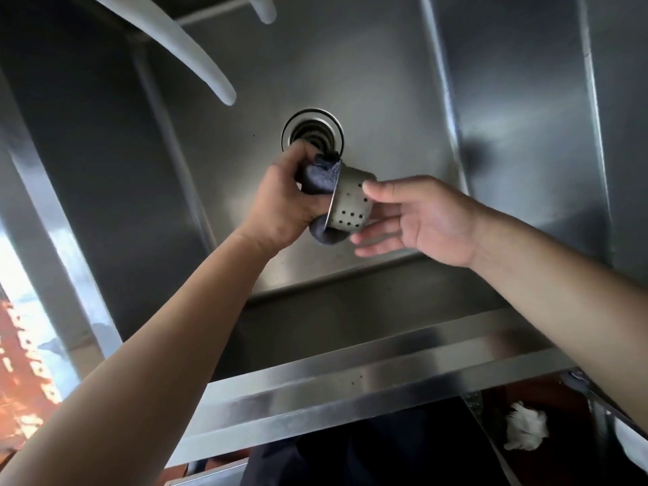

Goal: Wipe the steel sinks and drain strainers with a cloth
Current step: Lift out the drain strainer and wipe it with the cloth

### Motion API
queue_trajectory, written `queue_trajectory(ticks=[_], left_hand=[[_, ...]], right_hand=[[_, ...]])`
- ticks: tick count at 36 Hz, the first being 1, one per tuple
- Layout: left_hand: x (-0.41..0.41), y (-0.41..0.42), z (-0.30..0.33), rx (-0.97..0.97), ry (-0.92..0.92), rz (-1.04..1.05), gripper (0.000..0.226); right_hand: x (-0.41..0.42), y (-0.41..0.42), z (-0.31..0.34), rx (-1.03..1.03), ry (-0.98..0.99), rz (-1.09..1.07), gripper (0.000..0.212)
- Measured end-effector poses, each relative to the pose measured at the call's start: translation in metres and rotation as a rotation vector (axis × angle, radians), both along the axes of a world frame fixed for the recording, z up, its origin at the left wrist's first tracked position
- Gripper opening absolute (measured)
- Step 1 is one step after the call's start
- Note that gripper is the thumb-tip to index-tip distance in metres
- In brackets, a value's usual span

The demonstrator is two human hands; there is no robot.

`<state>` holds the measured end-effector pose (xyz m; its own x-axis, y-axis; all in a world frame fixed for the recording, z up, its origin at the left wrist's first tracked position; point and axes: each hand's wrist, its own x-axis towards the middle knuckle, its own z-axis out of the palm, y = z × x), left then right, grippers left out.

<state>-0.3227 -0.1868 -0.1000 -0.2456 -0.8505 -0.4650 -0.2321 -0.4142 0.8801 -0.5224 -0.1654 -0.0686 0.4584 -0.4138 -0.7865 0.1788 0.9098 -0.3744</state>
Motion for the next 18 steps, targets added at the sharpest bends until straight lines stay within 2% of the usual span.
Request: queue_trajectory(ticks=[4, 7, 12, 16, 18], left_hand=[[-0.001, -0.009, 0.007, -0.128, -0.032, -0.131, 0.048], [-0.001, -0.011, 0.011, -0.176, -0.026, -0.161, 0.049], [0.002, -0.014, 0.009, -0.137, 0.024, -0.208, 0.052], [0.004, -0.008, -0.003, 0.078, 0.115, -0.206, 0.059], [0.005, -0.003, -0.006, 0.194, 0.098, -0.204, 0.065]], right_hand=[[-0.005, 0.004, -0.002, 0.357, -0.247, -0.056, 0.059], [-0.009, 0.003, -0.001, 0.425, -0.298, -0.030, 0.065], [-0.003, 0.002, 0.007, 0.255, -0.169, 0.005, 0.062], [-0.001, 0.008, 0.011, 0.013, -0.042, 0.044, 0.056], [-0.001, 0.013, 0.011, -0.143, 0.029, 0.078, 0.047]])
